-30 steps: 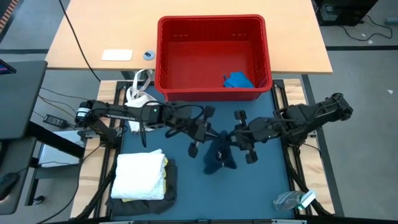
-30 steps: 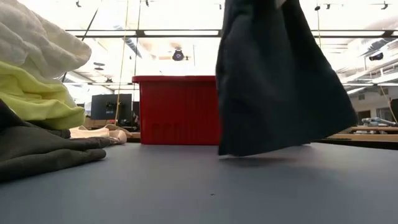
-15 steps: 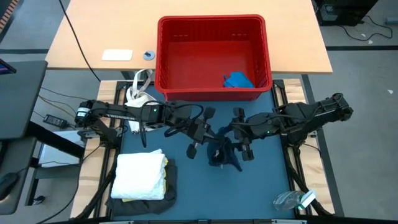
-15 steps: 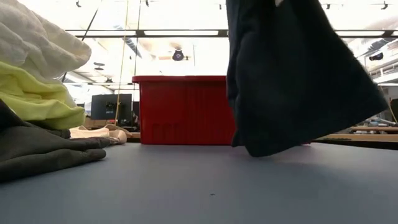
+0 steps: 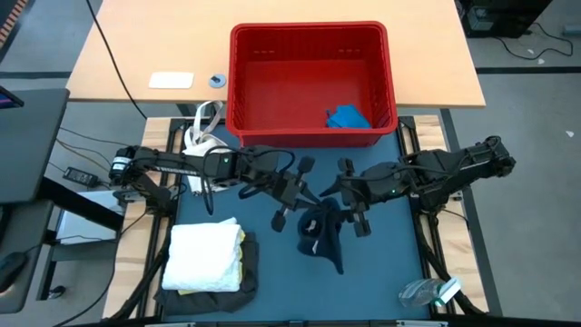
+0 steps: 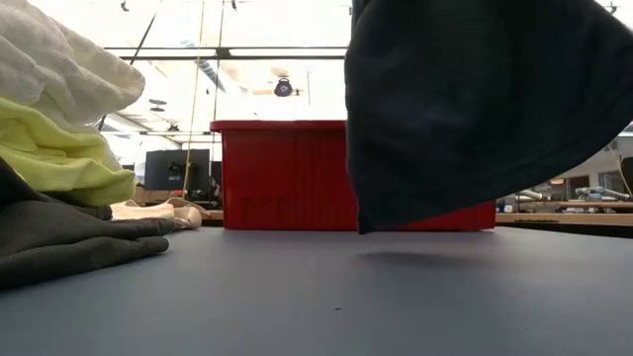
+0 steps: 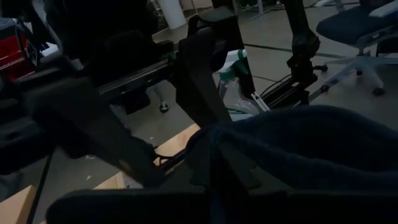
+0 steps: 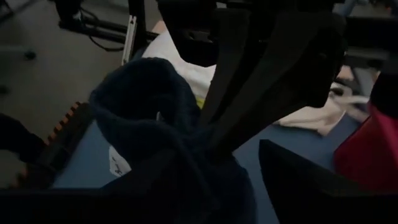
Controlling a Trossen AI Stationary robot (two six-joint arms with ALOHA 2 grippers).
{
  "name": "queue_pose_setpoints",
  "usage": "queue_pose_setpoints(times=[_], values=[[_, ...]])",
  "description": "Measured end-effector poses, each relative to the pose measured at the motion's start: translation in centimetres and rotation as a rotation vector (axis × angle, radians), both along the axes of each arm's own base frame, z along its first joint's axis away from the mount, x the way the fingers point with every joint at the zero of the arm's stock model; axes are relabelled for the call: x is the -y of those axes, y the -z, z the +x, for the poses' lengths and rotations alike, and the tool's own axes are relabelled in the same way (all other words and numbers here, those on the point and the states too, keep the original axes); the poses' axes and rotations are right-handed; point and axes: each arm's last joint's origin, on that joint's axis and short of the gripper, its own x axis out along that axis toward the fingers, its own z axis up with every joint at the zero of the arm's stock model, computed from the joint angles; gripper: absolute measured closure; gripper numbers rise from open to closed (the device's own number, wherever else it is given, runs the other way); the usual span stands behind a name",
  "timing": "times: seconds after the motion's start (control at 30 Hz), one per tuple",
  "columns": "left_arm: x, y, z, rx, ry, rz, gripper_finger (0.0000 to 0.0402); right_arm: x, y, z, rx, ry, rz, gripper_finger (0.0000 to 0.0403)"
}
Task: Fold laundry
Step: Fold the black shorts
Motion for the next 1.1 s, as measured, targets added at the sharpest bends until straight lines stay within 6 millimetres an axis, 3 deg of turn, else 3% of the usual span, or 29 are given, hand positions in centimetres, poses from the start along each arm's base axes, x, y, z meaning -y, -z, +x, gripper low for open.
queue_pose_setpoints(times=[0.1, 0.3, 0.43, 0.57, 0.67, 0.77, 0.97, 1.1], values=[[0.0, 0.0, 0.0, 0.0, -0.006, 0.0, 0.0387, 0.1, 0.0, 0.0, -0.012, 0.023, 0.063, 0.0235], [-0.4, -0.6, -0.3, -0.009, -0.083, -0.098, 0.0382, 0.0, 0.1, -0.2, -0.033, -0.005, 0.084, 0.0379], [-2.6, -1.9, -2.1, -0.088, -0.245, -0.254, 0.0357, 0.7, 0.2, -0.5, -0.036, 0.211, 0.09, 0.0382], [-4.9, -3.4, -5.5, -0.207, -0.353, -0.374, 0.0307, 1.7, 0.4, -1.3, -0.042, 0.437, 0.064, 0.0382], [-5.7, -2.3, -6.8, -0.382, -0.416, -0.404, 0.0256, 2.0, 0.3, -1.7, -0.05, 0.461, 0.058, 0.0382], [-5.4, -0.3, -6.4, -0.45, -0.427, -0.408, 0.0197, 1.9, 0.3, -1.7, -0.058, 0.424, 0.043, 0.0382], [-4.9, 2.9, -4.8, -0.39, -0.405, -0.463, 0.0077, 2.8, 0.3, -1.6, -0.077, 0.417, 0.123, 0.0382], [-5.0, 2.8, -3.9, -0.297, -0.408, -0.472, 0.0022, 3.8, 0.3, -1.5, -0.081, 0.455, 0.223, 0.0382]])
